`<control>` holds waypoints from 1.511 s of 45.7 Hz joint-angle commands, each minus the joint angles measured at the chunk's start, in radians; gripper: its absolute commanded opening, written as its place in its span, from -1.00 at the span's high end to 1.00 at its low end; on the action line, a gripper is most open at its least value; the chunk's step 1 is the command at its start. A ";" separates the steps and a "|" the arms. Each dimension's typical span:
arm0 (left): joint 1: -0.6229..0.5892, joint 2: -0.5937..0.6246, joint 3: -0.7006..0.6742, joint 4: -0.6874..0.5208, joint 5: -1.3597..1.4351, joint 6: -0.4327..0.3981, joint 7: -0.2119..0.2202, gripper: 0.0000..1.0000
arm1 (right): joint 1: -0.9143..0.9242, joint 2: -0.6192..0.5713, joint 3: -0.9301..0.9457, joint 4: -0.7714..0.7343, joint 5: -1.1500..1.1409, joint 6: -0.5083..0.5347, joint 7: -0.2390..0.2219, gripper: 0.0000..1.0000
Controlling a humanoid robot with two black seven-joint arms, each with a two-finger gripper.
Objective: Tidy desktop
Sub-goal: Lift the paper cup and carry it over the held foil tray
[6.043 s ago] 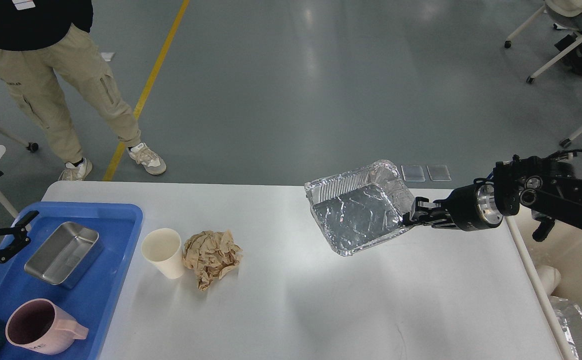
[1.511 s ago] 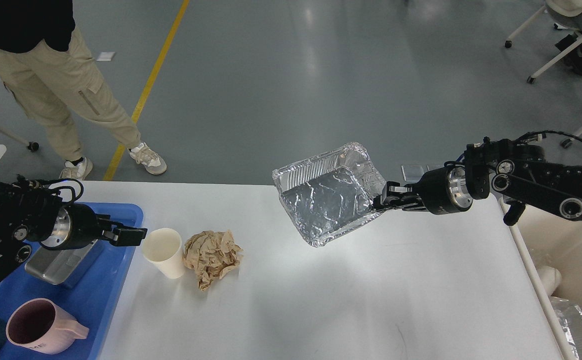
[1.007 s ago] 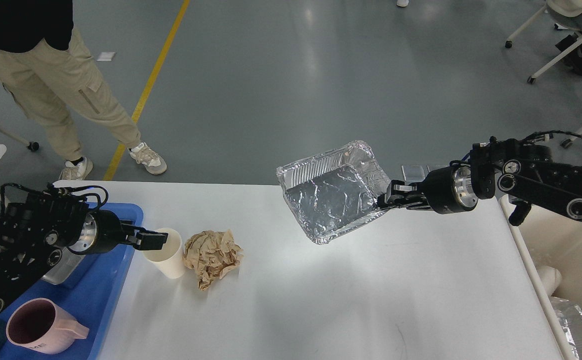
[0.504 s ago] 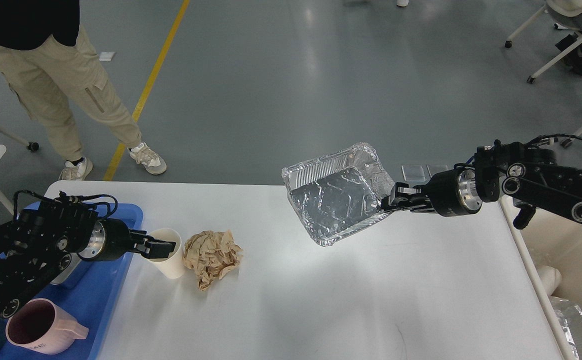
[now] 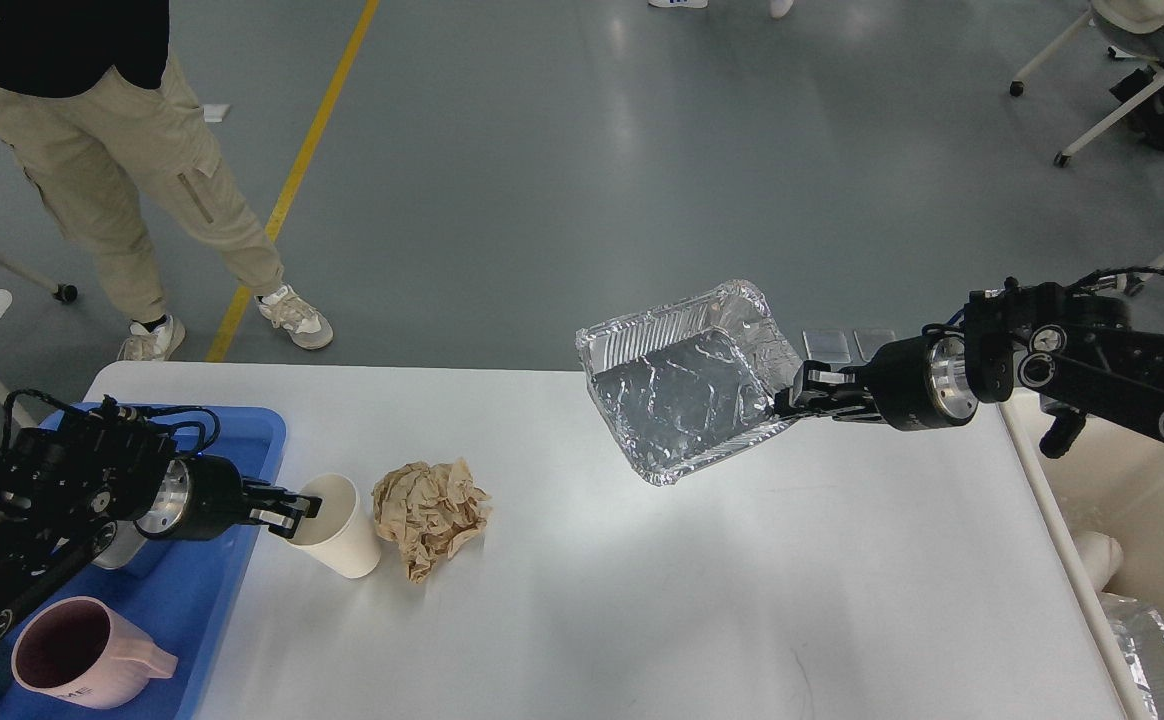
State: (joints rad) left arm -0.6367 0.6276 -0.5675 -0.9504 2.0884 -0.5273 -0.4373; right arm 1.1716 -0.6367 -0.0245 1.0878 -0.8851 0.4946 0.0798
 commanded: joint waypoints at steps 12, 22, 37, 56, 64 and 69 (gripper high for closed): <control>0.008 0.063 0.011 -0.014 -0.010 0.029 -0.055 1.00 | -0.013 0.002 -0.005 -0.002 -0.002 -0.002 0.000 1.00; 0.034 0.170 -0.034 -0.103 -0.076 0.052 -0.063 1.00 | -0.015 0.000 -0.009 0.000 -0.002 -0.005 0.000 1.00; 0.121 0.402 -0.189 -0.335 -0.332 0.070 -0.075 1.00 | -0.013 0.009 -0.015 -0.003 -0.003 -0.007 -0.002 1.00; 0.034 0.597 -0.503 -0.472 -0.616 -0.091 -0.104 0.99 | -0.010 0.012 -0.011 -0.002 -0.002 -0.008 -0.003 1.00; -0.145 0.572 -0.477 -0.453 -0.608 -0.160 -0.038 0.99 | -0.012 0.015 -0.009 0.004 -0.002 -0.018 -0.003 1.00; -0.273 0.474 -0.424 -0.442 -0.559 -0.210 0.011 0.97 | -0.012 0.022 -0.009 0.004 -0.002 -0.018 -0.002 1.00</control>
State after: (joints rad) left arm -0.7834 1.1858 -1.0404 -1.4035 1.4825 -0.6881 -0.4743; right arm 1.1598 -0.6210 -0.0338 1.0915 -0.8867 0.4775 0.0772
